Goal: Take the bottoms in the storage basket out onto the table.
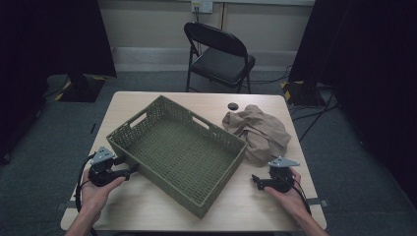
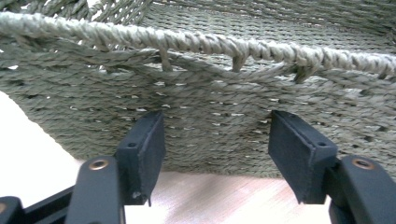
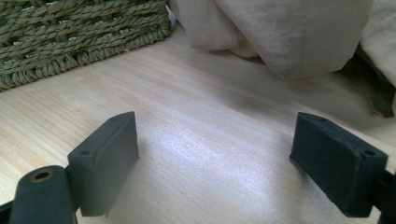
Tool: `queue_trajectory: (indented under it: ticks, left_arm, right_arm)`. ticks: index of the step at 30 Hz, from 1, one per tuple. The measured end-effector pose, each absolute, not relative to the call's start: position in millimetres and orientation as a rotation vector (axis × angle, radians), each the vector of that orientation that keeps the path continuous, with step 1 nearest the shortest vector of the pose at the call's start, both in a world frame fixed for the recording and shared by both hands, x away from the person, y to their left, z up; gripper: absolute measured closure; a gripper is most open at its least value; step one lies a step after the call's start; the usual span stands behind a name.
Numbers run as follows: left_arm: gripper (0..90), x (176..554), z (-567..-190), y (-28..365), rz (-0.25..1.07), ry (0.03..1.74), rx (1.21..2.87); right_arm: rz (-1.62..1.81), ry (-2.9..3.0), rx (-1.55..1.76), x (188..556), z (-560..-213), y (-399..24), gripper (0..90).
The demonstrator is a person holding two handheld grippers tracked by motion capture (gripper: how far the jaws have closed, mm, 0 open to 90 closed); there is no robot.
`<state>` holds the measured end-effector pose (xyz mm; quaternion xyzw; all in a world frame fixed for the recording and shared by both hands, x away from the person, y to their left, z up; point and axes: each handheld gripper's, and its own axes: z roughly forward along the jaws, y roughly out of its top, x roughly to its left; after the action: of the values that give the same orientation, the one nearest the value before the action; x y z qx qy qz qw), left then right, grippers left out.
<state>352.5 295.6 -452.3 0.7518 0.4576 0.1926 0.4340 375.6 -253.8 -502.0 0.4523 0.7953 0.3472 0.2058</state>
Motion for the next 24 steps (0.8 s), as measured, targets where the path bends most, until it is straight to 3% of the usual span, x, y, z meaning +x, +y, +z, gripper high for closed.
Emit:
queue_trajectory:
  ticks: [24]
  left_arm:
    - [39.0,379.7,-452.8,298.4,0.491,1.213,1.836]
  right_arm:
    - [0.967,2.219,1.258,375.9,-502.0,-253.6,13.9]
